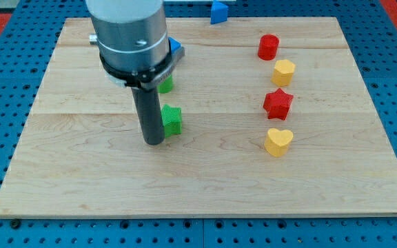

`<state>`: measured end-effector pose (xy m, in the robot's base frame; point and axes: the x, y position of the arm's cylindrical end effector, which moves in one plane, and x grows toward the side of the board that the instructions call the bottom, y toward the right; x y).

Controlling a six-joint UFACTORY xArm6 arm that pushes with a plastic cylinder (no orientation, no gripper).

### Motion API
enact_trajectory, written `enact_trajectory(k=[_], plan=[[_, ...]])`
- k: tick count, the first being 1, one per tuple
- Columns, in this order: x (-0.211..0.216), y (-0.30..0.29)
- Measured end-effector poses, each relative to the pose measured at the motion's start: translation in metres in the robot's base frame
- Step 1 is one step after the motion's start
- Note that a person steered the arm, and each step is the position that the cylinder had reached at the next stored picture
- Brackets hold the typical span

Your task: Slide green star towards center

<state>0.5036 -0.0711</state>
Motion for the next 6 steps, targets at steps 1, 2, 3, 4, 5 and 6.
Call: enact_trajectory(k=[1,2,3,4,5,6], plan=[[0.001,0.017],[-0.007,0.023],[-0.026,0.023],[-0.036,0.021],[-0.038,0.009],[-0.038,-0.009]])
